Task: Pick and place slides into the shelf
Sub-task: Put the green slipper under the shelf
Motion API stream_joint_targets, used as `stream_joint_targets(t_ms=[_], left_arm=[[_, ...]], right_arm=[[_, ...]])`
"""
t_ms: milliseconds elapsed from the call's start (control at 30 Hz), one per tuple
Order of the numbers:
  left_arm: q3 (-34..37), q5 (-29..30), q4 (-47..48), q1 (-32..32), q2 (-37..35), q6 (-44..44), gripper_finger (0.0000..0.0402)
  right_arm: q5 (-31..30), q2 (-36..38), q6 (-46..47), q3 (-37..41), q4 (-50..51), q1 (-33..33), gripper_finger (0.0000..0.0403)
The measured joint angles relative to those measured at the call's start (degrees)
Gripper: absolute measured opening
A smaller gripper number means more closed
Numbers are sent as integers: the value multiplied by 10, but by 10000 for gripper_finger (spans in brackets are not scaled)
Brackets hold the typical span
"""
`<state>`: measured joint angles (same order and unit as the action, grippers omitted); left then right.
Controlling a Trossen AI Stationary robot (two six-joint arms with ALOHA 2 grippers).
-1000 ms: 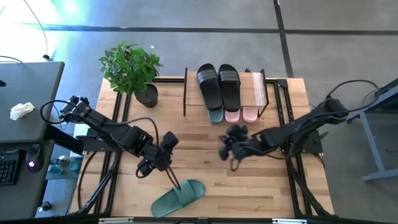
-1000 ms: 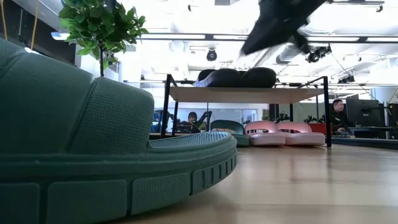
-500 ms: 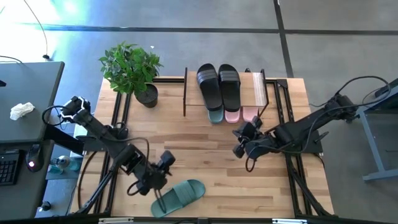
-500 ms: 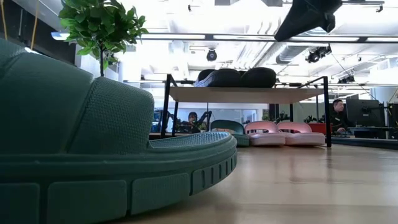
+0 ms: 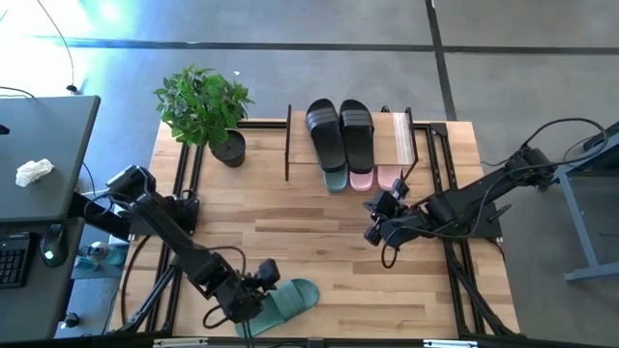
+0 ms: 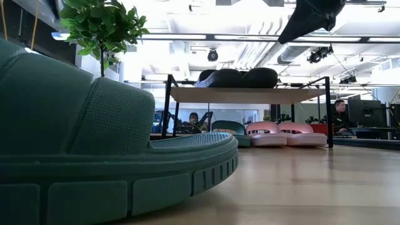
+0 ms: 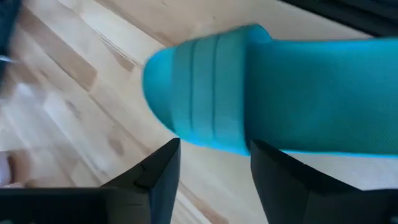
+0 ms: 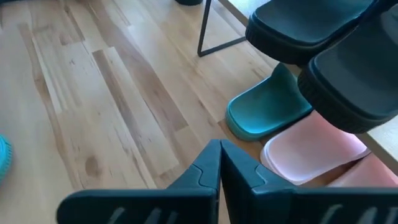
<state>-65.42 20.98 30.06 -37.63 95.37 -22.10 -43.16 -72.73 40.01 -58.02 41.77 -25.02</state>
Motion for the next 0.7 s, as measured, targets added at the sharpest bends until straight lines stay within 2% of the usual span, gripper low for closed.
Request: stream_joint_targets(t_ms=[300,400,533,700], left_arm=[[0,-4,-21,1,49,14,222],[-1,-1,-39,1,64,15,222],[-1,31,-67,6,88,14,214],[-1,32,-96,23,103,8,196]], right_arm=[[0,0,0,0,31,0,0],[0,0,0,0,35,0,0],[-4,0,1,0,43,0,0],[-4,0,9,0,49,0,0]])
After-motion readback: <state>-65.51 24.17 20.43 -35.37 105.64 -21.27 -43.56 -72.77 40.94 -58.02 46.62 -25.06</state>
